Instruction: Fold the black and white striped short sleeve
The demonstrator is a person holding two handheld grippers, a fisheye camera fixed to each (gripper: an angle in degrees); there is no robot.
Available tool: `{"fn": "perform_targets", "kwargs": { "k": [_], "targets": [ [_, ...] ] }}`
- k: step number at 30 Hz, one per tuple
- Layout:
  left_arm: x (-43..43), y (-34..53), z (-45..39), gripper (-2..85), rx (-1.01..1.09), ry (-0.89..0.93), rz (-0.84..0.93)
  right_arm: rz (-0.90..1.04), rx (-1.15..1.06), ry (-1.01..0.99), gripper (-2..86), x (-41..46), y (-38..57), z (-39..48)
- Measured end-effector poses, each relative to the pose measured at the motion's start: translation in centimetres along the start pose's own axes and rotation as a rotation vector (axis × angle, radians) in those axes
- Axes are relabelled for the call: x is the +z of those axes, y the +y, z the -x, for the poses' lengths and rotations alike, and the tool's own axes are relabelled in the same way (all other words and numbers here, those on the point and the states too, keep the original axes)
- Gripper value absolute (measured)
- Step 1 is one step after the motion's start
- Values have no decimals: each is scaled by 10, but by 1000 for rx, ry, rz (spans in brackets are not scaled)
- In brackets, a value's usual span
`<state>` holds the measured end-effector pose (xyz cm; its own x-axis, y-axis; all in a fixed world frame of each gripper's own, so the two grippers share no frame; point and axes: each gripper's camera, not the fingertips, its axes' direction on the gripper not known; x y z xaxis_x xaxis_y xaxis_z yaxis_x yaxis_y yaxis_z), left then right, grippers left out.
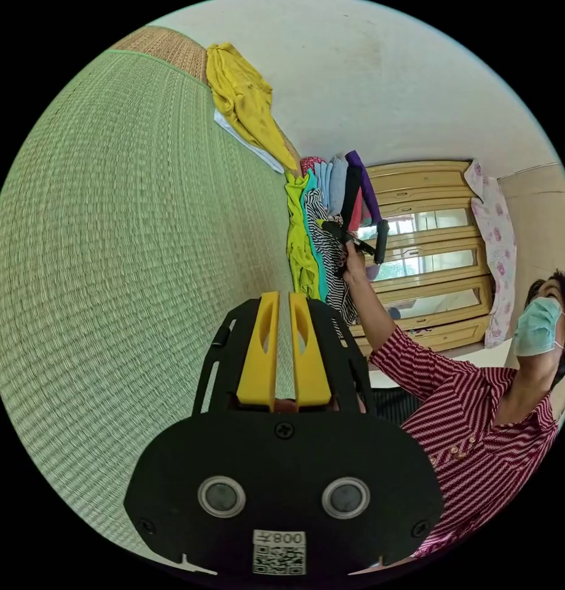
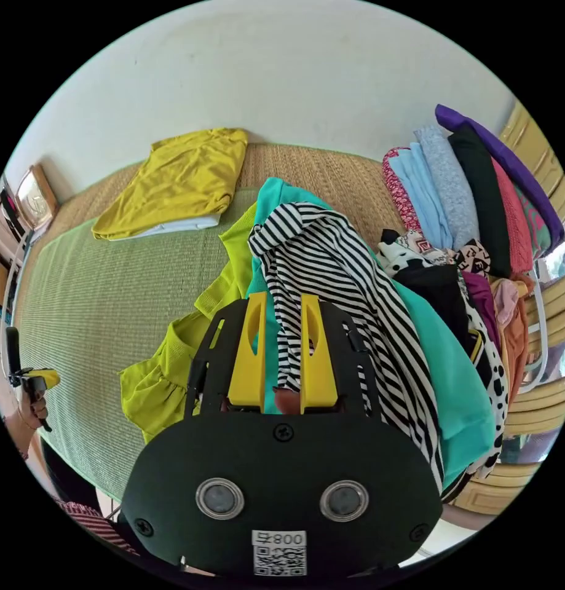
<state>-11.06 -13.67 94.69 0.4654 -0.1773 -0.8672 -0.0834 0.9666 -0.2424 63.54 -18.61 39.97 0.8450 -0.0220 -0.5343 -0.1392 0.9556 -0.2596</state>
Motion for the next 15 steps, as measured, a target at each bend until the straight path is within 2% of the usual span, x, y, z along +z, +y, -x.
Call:
{"fn": "perform_targets", "kwargs": {
  "k": [6,10,15],
  "targets": [
    [9,16,15,6,-8,22,-10,72,53,56,48,14,6,3],
    [13,28,15,4,6,36,-20,-2,77,-34,21,-26,29,-1],
    [29,46,-6,8,84,52,-1,-123,16,-259,11,-96,85,18]
  ]
}}
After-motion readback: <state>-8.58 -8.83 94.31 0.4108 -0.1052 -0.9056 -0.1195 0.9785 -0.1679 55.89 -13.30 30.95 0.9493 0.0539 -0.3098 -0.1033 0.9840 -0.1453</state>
